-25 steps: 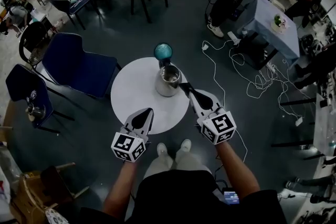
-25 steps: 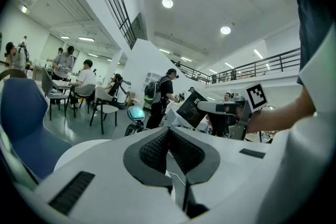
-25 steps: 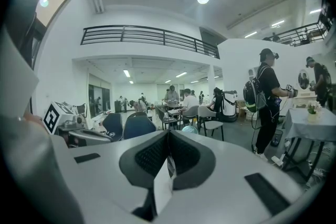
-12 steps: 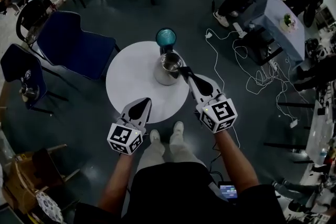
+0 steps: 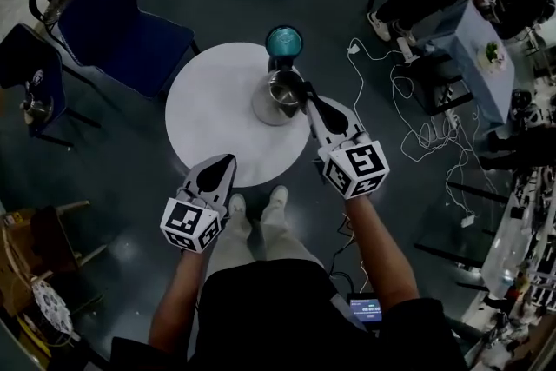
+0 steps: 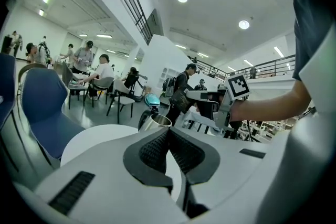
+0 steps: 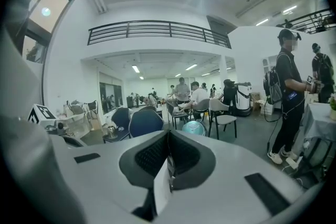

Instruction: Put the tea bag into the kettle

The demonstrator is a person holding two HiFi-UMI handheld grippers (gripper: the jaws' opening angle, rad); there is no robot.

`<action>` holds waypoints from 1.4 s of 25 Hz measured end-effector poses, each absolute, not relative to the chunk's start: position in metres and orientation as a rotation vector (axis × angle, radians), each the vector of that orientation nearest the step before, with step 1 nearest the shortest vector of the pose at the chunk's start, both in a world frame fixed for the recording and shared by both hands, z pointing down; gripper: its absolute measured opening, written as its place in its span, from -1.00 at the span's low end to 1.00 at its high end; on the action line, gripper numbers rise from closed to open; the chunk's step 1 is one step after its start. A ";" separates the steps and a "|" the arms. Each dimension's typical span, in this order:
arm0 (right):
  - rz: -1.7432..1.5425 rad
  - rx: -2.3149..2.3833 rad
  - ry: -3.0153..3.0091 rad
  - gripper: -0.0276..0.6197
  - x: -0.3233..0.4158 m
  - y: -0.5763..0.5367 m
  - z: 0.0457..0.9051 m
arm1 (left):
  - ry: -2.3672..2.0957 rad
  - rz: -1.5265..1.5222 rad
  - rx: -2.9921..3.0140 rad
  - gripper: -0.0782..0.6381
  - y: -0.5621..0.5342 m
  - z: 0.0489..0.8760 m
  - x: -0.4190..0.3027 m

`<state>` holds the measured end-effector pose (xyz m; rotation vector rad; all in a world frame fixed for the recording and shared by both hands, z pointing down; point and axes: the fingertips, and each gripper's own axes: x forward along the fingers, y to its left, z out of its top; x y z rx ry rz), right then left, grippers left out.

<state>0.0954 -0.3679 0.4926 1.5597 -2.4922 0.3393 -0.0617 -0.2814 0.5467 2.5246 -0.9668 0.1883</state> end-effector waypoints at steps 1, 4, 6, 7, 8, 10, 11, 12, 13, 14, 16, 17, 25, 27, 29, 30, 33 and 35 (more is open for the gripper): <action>0.343 1.549 -2.495 -0.86 0.095 -0.371 0.495 | -0.981 0.187 2.515 -0.74 -0.281 0.548 -0.063; 0.355 1.512 -2.502 -0.86 0.092 -0.381 0.506 | -1.024 0.180 2.485 -0.74 -0.279 0.553 -0.068; 0.357 1.485 -2.506 -0.86 0.090 -0.388 0.513 | -1.051 0.171 2.462 -0.74 -0.279 0.556 -0.071; 0.356 1.472 -2.506 -0.86 0.089 -0.392 0.517 | -1.061 0.163 2.450 -0.74 -0.279 0.558 -0.072; 0.357 1.459 -2.506 -0.86 0.087 -0.396 0.521 | -1.069 0.155 2.440 -0.74 -0.279 0.560 -0.073; 0.363 1.437 -2.505 -0.86 0.084 -0.404 0.532 | -1.082 0.149 2.431 -0.74 -0.280 0.563 -0.073; 0.368 1.429 -2.503 -0.86 0.083 -0.407 0.537 | -1.087 0.149 2.430 -0.74 -0.280 0.564 -0.073; 0.371 1.422 -2.500 -0.86 0.082 -0.410 0.543 | -1.091 0.148 2.430 -0.74 -0.282 0.565 -0.073; 0.372 1.416 -2.495 -0.86 0.082 -0.413 0.549 | -1.095 0.146 2.432 -0.74 -0.283 0.565 -0.072; 0.372 1.413 -2.490 -0.86 0.083 -0.416 0.554 | -1.098 0.144 2.434 -0.74 -0.284 0.566 -0.071; 0.382 1.413 -2.480 -0.86 0.084 -0.420 0.564 | -1.103 0.150 2.436 -0.74 -0.285 0.569 -0.069; 0.390 1.417 -2.476 -0.86 0.085 -0.422 0.568 | -1.107 0.155 2.436 -0.74 -0.286 0.571 -0.069; 0.424 1.419 -2.455 -0.86 0.089 -0.432 0.594 | -1.098 0.154 2.468 -0.74 -0.305 0.573 -0.055; 0.422 1.402 -2.449 -0.86 0.088 -0.431 0.601 | -1.087 0.160 2.488 -0.74 -0.309 0.575 -0.051; 0.428 1.396 -2.445 -0.86 0.088 -0.431 0.607 | -1.068 0.185 2.520 -0.74 -0.313 0.579 -0.046; 0.431 1.398 -2.443 -0.86 0.089 -0.433 0.610 | -1.063 0.203 2.537 -0.74 -0.316 0.581 -0.044; 0.433 1.408 -2.432 -0.86 0.092 -0.437 0.618 | -1.058 0.219 2.560 -0.74 -0.326 0.585 -0.041; 0.431 1.413 -2.420 -0.86 0.095 -0.438 0.624 | -1.060 0.209 2.552 -0.74 -0.330 0.590 -0.041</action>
